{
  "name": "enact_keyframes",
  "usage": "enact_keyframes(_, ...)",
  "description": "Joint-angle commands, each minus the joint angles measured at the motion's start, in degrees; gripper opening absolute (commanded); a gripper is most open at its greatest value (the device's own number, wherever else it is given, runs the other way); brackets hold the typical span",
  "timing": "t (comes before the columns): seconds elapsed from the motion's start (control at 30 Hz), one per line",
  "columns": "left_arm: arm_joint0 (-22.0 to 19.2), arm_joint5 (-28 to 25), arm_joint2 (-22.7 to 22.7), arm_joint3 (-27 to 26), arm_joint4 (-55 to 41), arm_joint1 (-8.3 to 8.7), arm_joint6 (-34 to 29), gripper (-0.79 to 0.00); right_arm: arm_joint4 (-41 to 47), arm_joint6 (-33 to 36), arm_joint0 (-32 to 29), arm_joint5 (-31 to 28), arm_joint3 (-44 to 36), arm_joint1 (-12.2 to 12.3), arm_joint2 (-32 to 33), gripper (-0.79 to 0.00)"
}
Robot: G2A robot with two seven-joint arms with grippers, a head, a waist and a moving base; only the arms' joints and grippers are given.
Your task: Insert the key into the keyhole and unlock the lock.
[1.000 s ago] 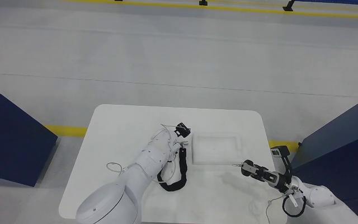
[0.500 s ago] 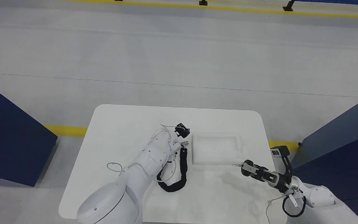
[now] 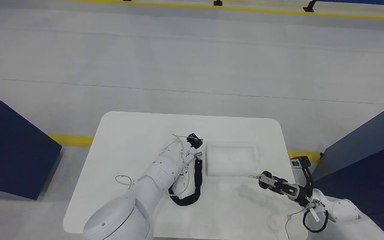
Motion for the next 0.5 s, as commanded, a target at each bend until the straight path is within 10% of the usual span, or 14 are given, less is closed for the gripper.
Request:
enact_keyframes(0.0,0.1,1.5,0.3,-0.2,0.9,0.0,0.9,-0.785,0.0,0.0,0.0,0.0,0.0,0.0,0.0,-0.785)
enact_keyframes(0.47,1.8,20.1,3.0,-3.2,10.8,0.7,11.0,-0.785,0.0,0.0,0.0,0.0,0.0,0.0,0.0,-0.785)
